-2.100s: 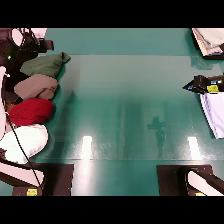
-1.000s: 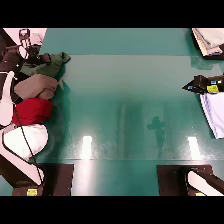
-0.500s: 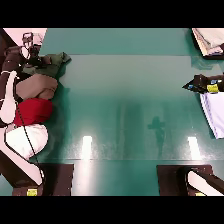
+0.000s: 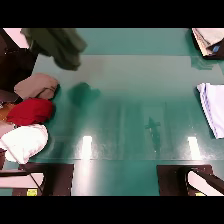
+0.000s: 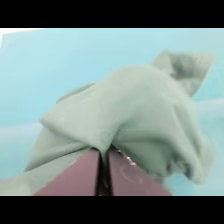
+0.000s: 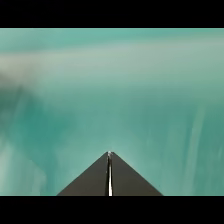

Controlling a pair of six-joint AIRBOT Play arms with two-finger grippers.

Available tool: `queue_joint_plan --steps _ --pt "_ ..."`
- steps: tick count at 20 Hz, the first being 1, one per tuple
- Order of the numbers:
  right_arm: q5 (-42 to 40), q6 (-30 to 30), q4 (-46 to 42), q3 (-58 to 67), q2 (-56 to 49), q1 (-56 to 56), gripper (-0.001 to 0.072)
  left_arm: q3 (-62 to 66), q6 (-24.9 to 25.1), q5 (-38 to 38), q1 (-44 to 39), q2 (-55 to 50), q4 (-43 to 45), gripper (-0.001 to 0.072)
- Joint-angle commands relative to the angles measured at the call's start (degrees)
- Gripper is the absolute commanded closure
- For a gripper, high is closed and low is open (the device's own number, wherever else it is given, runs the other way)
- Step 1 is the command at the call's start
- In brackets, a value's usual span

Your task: Fold the shirts.

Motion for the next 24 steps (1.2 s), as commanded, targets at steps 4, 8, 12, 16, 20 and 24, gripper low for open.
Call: queue_joint_plan --steps 4,8,12,16,20,24 --pt "4.1 0.1 0.0 9.1 0.0 0.0 0.0692 -6.7 6.6 -13.6 -14.9 11.9 -12.7 0.0682" --pt "9.6 0.1 0.2 9.5 0.2 0.0 0.0692 -19.2 7.0 -10.0 -24.2 9.6 -12.7 0.0682" --pt "13.3 0.1 0.2 9.5 0.2 0.0 0.0692 -27.6 7.3 -5.4 -26.5 4.3 -12.7 0.0278" --pt "13.8 0.1 0.2 9.5 0.2 0.0 0.0692 -26.0 7.0 -8.0 -21.8 3.8 -12.1 0.0066" --pt "13.8 0.1 0.2 9.5 0.2 0.0 0.0692 -28.6 5.7 -8.4 -13.4 4.7 -13.0 0.0066" --pt "13.8 0.1 0.2 9.5 0.2 0.0 0.0693 -40.5 6.0 -0.7 -10.5 1.5 -22.8 0.0065"
